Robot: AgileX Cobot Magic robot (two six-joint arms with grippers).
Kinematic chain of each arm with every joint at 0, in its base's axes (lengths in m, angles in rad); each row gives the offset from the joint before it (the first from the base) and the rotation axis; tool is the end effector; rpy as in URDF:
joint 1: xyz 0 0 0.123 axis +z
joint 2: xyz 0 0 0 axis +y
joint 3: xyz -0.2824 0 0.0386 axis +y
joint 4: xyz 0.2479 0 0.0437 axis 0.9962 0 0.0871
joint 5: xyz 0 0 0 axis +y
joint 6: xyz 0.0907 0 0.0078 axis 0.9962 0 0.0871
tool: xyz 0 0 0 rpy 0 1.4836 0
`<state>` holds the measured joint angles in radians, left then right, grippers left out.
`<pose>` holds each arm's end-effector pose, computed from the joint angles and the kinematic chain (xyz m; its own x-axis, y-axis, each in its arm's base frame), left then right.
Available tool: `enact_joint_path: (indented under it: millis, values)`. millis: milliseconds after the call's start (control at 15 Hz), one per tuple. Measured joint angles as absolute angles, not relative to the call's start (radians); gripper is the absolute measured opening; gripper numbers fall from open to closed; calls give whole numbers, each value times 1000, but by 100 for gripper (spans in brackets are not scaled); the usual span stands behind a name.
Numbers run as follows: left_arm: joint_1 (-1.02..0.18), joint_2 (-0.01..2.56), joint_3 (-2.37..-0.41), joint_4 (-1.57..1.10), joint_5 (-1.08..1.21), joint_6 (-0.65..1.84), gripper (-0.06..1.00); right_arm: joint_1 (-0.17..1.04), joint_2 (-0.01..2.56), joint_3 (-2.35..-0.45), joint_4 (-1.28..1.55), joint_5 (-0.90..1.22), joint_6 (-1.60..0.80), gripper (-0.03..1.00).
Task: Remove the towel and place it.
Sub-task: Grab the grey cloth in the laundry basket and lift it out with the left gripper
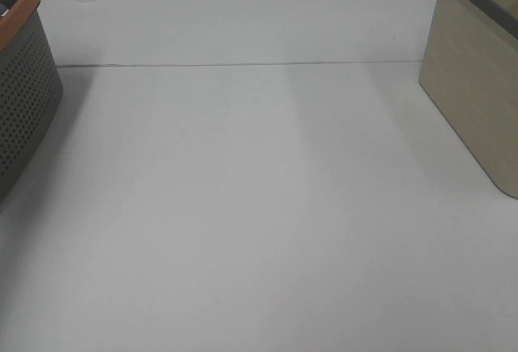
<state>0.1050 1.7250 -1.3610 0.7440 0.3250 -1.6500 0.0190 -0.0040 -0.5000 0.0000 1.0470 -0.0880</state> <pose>0.4015 0.0622 0.3045 -0.0621 -0.7951 -0.6032 -0.5689 0.5248 -0.6332 -0.0049 -0.0001 0.2783 -0.4367 -0.0962 -0.8944 -0.0576 0.9952 -0.0789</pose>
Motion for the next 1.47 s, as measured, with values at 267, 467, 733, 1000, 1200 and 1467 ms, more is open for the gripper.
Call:
enact_joint_path:
  millis: [267,467,733,1000,1200,1467]
  values:
    - [105,1617,-1361,777,186,-1627,0,19,-4,-500,0,1047,-88,74]
    - [104,1520,-1361,854,-131,-1544,0,19,-4,-500,0,1047,-88,74]
    - [104,1478,-1403,860,-350,-1522,0,19,-4,-500,0,1047,-88,74]
    - [102,1476,-1507,864,-524,-1486,0,19,-4,-500,0,1047,-88,74]
    - [56,1476,-1588,876,-472,-1500,0,19,-4,-500,0,1047,-88,74]
    - [-85,1476,-1672,906,-214,-1452,0,19,-4,-500,0,1047,-88,74]
